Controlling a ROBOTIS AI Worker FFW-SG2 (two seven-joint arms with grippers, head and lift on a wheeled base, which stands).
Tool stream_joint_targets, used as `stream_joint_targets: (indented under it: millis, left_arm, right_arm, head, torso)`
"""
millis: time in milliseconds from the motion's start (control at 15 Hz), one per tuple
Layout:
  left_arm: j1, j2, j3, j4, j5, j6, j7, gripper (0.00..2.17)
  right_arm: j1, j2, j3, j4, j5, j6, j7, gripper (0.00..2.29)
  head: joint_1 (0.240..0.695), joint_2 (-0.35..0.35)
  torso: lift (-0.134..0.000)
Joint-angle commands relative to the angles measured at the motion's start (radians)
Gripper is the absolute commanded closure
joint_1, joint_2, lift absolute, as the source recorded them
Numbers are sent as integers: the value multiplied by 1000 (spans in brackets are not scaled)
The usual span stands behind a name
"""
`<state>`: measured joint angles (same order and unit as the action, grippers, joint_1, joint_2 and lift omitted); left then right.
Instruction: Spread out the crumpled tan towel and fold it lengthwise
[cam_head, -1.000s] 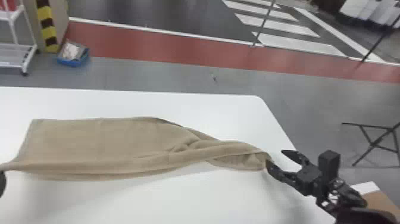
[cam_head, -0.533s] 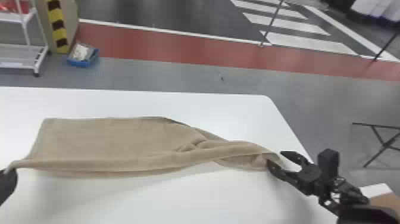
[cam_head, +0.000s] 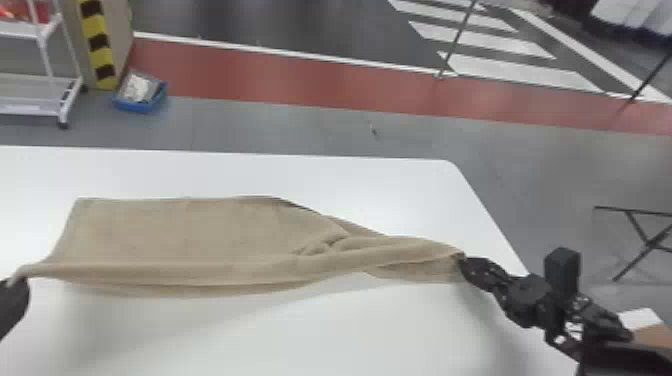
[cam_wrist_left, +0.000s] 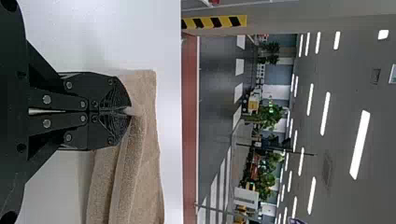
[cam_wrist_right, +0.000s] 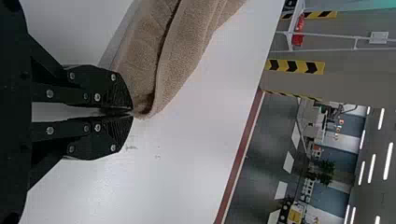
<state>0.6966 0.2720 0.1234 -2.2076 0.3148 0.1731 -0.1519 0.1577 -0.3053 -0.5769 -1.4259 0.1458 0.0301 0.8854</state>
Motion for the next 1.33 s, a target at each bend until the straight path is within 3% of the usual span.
stream_joint_targets:
  millis: [0,200,533,800,1000,1267]
  left_arm:
    - [6,0,9,-21,9,-11,0,1717]
    - [17,0,21,-104,10,32,14,1717]
    - [17,1,117,-242,101,240,8,1717]
    - [-34,-14,272,-340,262,501,17,1717]
    - [-166,-22,288,-323,283,673,35,1717]
    - [-371,-23,162,-161,202,704,58,1717]
  right_arm:
    - [25,32,-34,-93,-22,-3,0,1686]
    - [43,63,-69,-235,-37,6,-8,1683]
    - [62,61,-156,-406,-48,-89,-51,1683]
    - [5,-29,-241,-424,-94,-61,-57,1683]
    - [-37,-64,-172,-370,-31,-37,-45,1683]
    - [-224,-66,-8,-191,106,-43,-56,1683]
  head:
    - [695,-311]
    - [695,-304]
    - [695,-308]
    - [695,-327]
    - [695,-338]
    - [695,-292]
  torso:
    - [-124]
    - [-124]
    - [-124]
    - [-124]
    - [-124]
    - [-124]
